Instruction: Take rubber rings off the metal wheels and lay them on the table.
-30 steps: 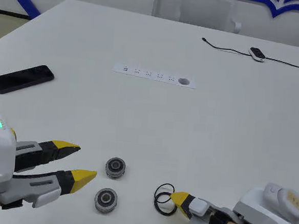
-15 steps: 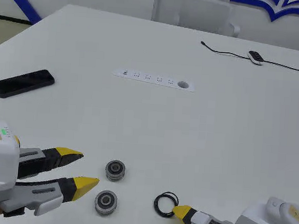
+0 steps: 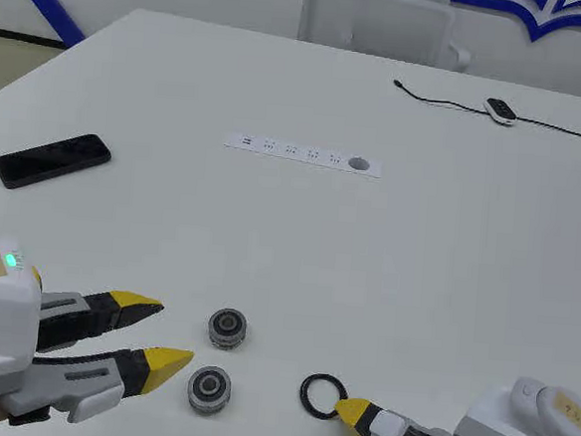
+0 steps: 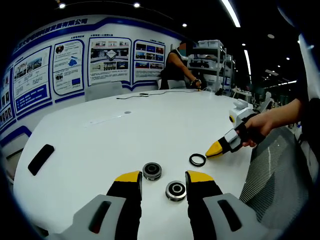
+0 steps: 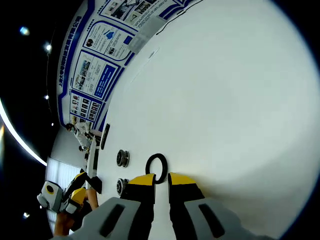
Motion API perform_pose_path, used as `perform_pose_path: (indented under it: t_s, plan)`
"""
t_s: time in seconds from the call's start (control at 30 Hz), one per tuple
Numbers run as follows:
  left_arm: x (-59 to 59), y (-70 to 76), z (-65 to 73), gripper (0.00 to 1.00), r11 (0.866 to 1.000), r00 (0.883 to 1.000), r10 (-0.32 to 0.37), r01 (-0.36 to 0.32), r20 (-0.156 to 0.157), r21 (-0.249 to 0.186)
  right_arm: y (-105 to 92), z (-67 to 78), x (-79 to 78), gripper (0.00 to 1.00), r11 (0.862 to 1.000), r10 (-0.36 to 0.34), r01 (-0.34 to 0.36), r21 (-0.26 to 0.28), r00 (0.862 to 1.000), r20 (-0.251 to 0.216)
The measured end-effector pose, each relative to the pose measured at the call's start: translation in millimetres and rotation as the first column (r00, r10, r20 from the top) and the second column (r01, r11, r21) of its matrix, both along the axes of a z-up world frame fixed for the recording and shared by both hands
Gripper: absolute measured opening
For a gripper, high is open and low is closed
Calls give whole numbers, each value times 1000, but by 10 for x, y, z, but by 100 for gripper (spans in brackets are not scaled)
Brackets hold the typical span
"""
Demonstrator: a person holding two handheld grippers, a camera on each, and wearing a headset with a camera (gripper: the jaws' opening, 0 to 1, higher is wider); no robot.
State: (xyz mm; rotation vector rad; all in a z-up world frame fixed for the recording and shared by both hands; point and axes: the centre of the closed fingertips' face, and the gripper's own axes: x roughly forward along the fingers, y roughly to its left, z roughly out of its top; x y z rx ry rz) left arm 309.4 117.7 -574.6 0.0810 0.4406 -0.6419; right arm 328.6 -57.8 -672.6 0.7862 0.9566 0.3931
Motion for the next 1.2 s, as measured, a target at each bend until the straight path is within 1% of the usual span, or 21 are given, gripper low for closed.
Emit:
perform_pose_path:
  t_s: [0.2,0.23,0.27,0.3,0.33,0.4,0.57,0.6,0.63,0.67,0.7,0.73,0.77,0.8,0.9,0.97,1.0,1.03,1.07,1.1,1.2]
  plan:
    - [-32,54,-6,36,1000,1000,17,-17,0,-14,-207,147,144,12,999,-3,9,-46,992,123]
    - [-36,77,-16,36,1000,1000,28,-28,-6,-13,-267,192,194,12,997,8,5,-71,985,172]
    - [-40,94,-19,36,999,999,36,-36,-8,-14,-315,223,225,13,996,13,5,-93,979,201]
    - [-41,111,-14,36,999,999,42,-42,-7,-16,-366,268,267,13,993,19,11,-119,969,245]
    - [-36,143,3,36,998,998,56,-56,-1,-32,-430,345,322,14,989,31,16,-149,951,307]
    - [-38,166,24,37,997,998,62,-62,7,-43,-503,430,351,17,984,40,25,-178,935,353]
    - [-52,221,12,38,997,997,72,-72,19,-29,-623,614,364,18,974,94,9,-224,890,446]
    - [-60,226,14,37,997,997,75,-74,26,-26,-641,647,351,18,967,129,-5,-256,873,471]
    - [-68,223,17,37,997,997,72,-71,27,-26,-669,661,344,20,956,152,-4,-292,861,486]
    - [-82,216,18,38,997,997,68,-68,28,-27,-726,686,346,23,934,192,7,-358,834,517]
    - [-90,212,17,38,997,997,66,-65,30,-27,-726,709,334,26,925,218,1,-380,818,532]
    - [-103,208,11,38,998,997,64,-63,32,-26,-689,744,300,27,926,248,-27,-377,797,551]
    - [-110,209,4,38,998,997,63,-63,32,-25,-675,747,272,28,930,250,-40,-366,798,548]
    - [-118,209,-4,38,998,997,64,-63,31,-25,-665,752,246,28,927,267,-54,-371,791,550]
    - [-151,201,-15,40,998,998,62,-61,34,-33,-636,766,178,32,904,342,-97,-417,750,566]
    - [-170,180,-9,40,997,998,56,-54,35,-49,-609,770,131,34,892,376,-117,-436,728,573]
    - [-185,167,-13,40,998,998,50,-48,34,-51,-577,776,99,35,883,404,-138,-448,709,578]
    - [-189,163,-17,41,998,998,47,-45,37,-50,-562,772,80,36,877,419,-149,-456,702,576]
    - [-198,160,-27,42,998,998,44,-42,40,-49,-533,749,41,37,856,464,-183,-483,684,563]
    - [-201,159,-33,43,998,998,42,-40,41,-51,-511,749,28,37,848,482,-196,-492,669,566]
    - [-219,152,-75,44,998,999,38,-36,35,-52,-449,745,-12,39,836,511,-222,-502,648,565]
